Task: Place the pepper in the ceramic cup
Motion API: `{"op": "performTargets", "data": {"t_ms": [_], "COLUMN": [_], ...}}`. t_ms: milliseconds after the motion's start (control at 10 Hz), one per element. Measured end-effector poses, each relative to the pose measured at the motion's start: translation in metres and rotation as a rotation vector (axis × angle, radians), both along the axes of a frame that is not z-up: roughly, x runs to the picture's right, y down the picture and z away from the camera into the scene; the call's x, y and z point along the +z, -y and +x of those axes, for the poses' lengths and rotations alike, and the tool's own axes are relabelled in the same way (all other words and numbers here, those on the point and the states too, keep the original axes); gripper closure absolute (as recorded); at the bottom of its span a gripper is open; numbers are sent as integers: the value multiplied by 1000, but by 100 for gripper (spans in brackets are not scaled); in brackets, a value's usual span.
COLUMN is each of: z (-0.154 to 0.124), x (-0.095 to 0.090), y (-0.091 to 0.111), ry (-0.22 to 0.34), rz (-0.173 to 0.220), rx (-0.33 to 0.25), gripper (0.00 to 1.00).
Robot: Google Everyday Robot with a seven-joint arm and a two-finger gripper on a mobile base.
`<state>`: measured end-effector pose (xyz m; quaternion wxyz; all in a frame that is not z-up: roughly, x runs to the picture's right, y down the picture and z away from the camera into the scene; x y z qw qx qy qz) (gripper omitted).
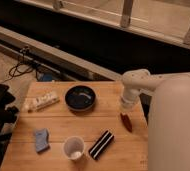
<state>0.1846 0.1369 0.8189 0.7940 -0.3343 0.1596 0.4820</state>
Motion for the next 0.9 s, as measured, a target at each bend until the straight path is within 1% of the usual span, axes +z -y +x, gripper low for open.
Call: {"op": "performTargets", "data": {"t_ms": [100,200,400,500,600,900], "z": [3,5,4,5,4,3], "x": [-3,-1,5,7,11,15], "y": [0,-3,-11,-16,-22,-28], "ry": [-7,-10,3,6,15,23], "rz": [14,16,4,-8,-25,-46], "rx": [-12,-18,-15,-13,-12,-12], "gripper": [63,52,31,24,20,20]}}
